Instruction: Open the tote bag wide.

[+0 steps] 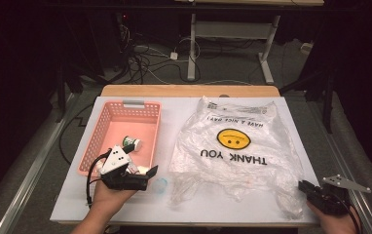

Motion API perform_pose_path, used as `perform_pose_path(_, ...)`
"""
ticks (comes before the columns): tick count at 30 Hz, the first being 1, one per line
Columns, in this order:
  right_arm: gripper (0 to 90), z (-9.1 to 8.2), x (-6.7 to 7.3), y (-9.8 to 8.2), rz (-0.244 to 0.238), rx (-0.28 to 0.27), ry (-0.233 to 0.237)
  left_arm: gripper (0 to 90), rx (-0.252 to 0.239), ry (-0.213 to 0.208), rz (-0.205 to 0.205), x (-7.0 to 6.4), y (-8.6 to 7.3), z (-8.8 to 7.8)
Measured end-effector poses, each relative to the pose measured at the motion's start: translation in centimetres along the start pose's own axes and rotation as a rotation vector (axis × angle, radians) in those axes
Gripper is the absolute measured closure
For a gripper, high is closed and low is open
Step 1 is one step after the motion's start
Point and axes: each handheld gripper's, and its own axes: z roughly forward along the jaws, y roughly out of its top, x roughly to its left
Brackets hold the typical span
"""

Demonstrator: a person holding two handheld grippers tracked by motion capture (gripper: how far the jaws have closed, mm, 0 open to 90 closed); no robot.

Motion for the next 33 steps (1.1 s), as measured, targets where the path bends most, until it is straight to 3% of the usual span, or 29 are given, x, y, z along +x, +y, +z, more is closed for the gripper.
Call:
perform_pose_path(3,89.8,-0.1,0.7,0.1,-0.031,0.01,0.023,0.0,0.0,0.0,0.001,0.0,0.0,0.0)
perform_pose_path(17,90.0,-0.7,7.3,0.9,-0.224,0.019,0.179,0.0,-0.007,-0.003,-0.004,0.1,0.0,-0.1)
perform_pose_path(23,89.8,-1.0,9.9,0.1,-0.263,0.053,0.241,0.0,-0.014,-0.003,-0.006,0.2,0.0,-0.1)
perform_pose_path(26,76.9,-1.6,10.3,-0.1,-0.269,0.037,0.249,0.0,-0.026,-0.001,-0.015,0.2,0.0,-0.2)
perform_pose_path(30,60.4,-3.0,9.5,0.7,-0.205,-0.053,0.241,0.0,-0.037,-0.006,-0.028,0.3,-0.1,-0.3)
perform_pose_path(33,49.7,-3.3,8.5,1.6,-0.184,-0.1,0.195,0.0,-0.031,-0.011,-0.028,0.3,-0.1,-0.3)
